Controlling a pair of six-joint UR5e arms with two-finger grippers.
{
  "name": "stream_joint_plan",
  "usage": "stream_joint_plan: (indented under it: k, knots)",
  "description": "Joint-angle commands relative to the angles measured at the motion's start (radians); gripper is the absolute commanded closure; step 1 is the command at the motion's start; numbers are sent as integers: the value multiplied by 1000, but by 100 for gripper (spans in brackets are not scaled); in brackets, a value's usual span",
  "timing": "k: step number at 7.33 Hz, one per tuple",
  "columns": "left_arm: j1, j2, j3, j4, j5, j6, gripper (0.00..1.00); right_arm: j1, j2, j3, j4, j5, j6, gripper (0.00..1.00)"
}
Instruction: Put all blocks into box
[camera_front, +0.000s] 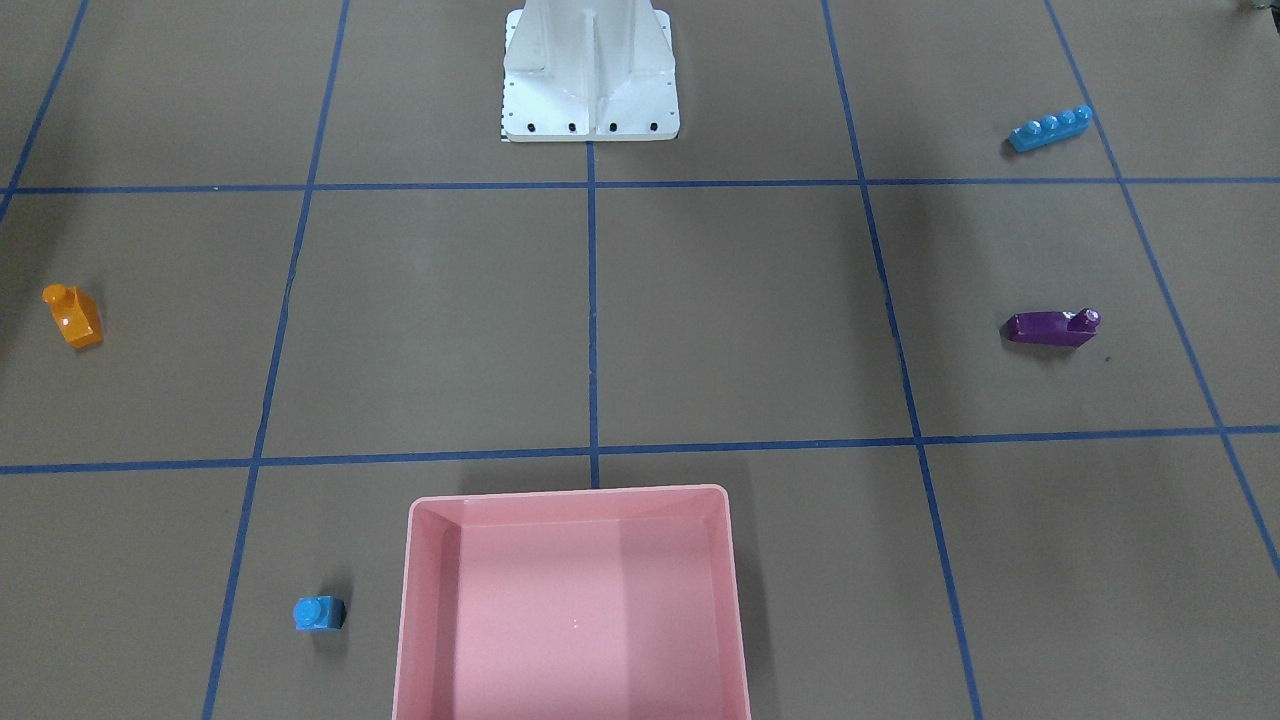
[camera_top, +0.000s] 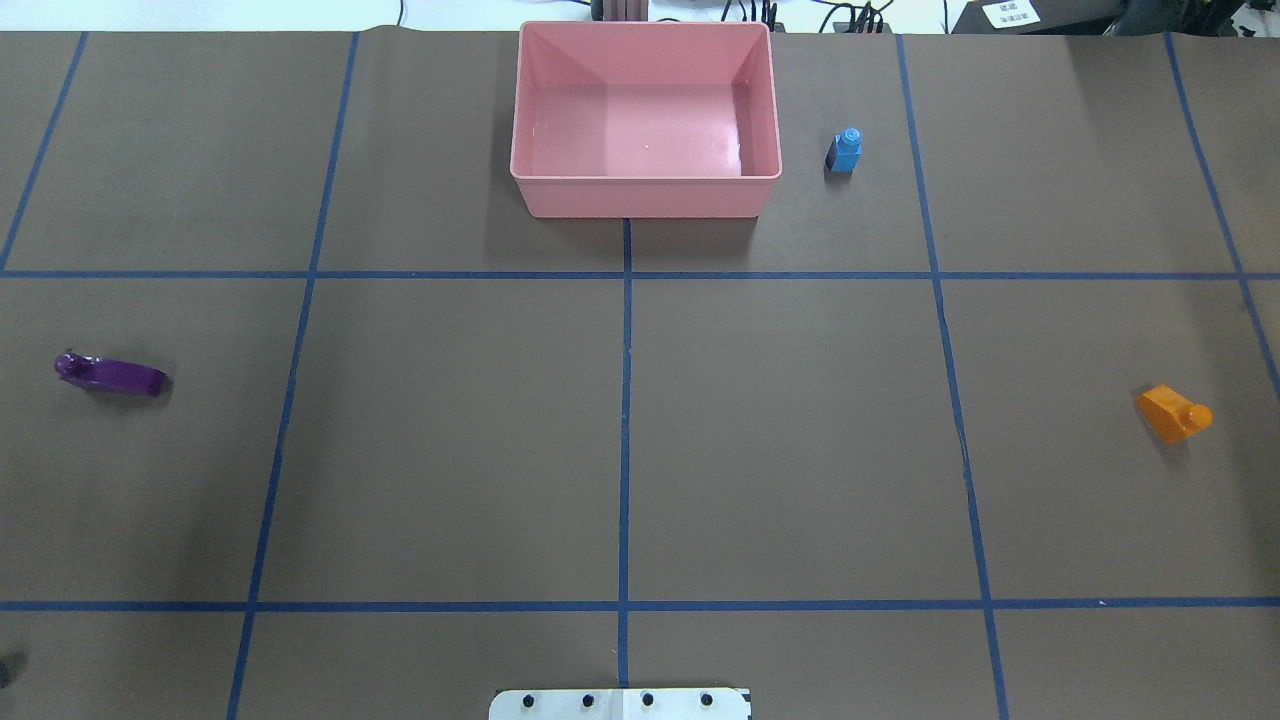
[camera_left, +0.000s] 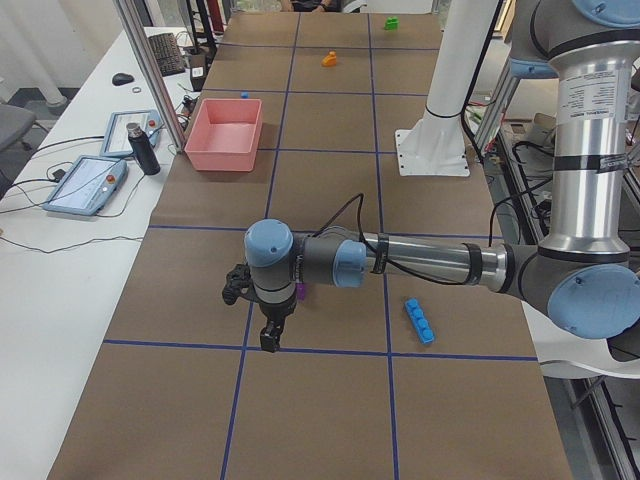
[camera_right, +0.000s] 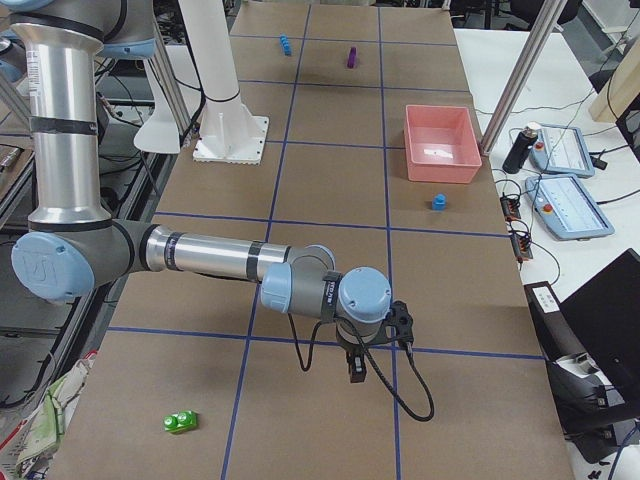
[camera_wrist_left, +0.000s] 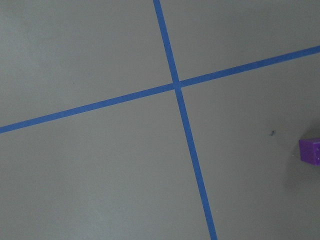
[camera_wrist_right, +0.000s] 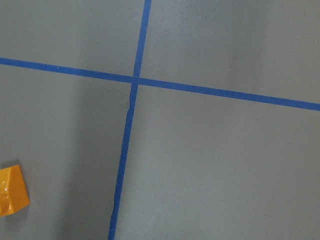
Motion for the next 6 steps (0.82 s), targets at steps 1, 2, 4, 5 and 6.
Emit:
stream_joint_plan:
  k: [1,2,4,5,6]
  knots:
    - [-15,-1,-1,-1,0,0,0,1,-3,2,3,2,1,0]
    - [-17,0,-10,-1,0,0,0,-1,3,11,5,3,-4,0]
    - [-9,-17,-74,-25,9,6,0,-7,3,72,3,3,4,0]
    - [-9,-5,-90,-65,5,11,0,-37,9,114,3,0,10,0]
    - [-9,0,-97,-75,0,3,0,-70,26,181,0,-35,30,0]
